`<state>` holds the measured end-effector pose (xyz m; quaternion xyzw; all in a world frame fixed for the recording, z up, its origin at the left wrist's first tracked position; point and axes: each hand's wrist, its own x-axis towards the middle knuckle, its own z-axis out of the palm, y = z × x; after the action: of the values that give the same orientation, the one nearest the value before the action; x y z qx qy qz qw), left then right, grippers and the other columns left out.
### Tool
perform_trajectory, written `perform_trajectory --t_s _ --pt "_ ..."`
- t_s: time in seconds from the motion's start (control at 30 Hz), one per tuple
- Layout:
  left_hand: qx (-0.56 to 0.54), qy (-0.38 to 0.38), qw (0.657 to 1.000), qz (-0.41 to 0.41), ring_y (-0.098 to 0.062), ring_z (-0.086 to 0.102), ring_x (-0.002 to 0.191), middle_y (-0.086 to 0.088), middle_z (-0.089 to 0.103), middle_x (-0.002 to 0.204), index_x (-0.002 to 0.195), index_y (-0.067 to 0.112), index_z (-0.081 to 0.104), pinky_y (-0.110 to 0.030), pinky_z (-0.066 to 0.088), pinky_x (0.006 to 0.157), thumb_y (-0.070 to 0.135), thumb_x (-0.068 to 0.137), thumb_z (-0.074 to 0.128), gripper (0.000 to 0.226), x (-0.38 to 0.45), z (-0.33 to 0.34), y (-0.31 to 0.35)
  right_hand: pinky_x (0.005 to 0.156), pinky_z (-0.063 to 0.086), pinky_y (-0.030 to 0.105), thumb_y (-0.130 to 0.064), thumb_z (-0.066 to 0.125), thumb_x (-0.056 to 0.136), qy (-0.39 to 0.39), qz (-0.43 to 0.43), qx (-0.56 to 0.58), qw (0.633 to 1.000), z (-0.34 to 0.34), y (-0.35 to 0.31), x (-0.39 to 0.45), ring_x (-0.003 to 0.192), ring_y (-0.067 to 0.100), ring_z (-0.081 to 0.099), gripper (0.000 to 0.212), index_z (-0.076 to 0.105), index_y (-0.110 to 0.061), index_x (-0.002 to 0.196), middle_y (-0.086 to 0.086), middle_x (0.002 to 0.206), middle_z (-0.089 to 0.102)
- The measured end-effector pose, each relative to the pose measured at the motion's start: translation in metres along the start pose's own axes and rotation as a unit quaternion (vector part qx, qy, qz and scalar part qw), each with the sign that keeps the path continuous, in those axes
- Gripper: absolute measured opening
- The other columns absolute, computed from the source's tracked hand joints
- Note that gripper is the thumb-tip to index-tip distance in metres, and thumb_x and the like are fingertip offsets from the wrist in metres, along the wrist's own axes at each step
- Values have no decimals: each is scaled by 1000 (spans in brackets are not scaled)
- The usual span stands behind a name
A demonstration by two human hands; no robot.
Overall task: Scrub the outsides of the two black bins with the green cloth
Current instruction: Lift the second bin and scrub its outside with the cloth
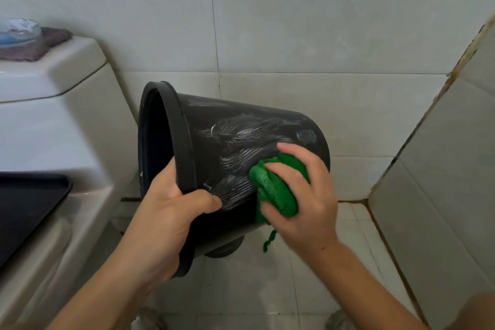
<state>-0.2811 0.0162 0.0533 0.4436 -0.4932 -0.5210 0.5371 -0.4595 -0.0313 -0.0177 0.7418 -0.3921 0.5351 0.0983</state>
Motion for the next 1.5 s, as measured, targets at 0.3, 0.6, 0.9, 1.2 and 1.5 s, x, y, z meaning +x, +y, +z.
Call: perform_trajectory --t_s 0.3,0.6,0.9,1.2,1.5 --pt "17 -7 1000 22 -13 74 85 3 78 90 89 39 74 -27 58 71 9 66 61 40 -9 10 -5 96 39 13 -34 58 78 40 212 -15 976 -8 42 7 108 14 55 42 69 -5 106 8 124 58" --pt "-8 22 998 57 -25 71 102 -3 76 107 100 35 73 -51 53 91 39 69 69 31 -1 13 -10 95 49 34 -26 60 91 35 -74 36 996 6 -32 0 108 31 61 24 62 -10 110 15 121 59" --pt "-18 11 998 60 -14 71 105 5 76 110 109 29 69 -30 57 91 23 80 60 31 0 19 -12 89 51 38 -24 62 74 28 122 -3 992 -3 19 5 107 27 58 36 71 -3 102 16 118 61" --pt "-49 43 998 19 -22 71 106 -1 76 109 105 32 72 -44 54 93 29 81 61 26 3 21 -21 94 50 34 -24 65 91 -2 -91 20 996 6 -3 -7 104 29 61 19 64 -14 107 12 118 57" --pt "-52 83 995 20 -18 71 85 4 75 85 82 38 73 -47 52 82 31 73 77 12 1 29 -20 90 50 34 -17 65 78 17 -3 65 998 11 -42 -3 100 30 62 24 75 -4 96 17 110 65"
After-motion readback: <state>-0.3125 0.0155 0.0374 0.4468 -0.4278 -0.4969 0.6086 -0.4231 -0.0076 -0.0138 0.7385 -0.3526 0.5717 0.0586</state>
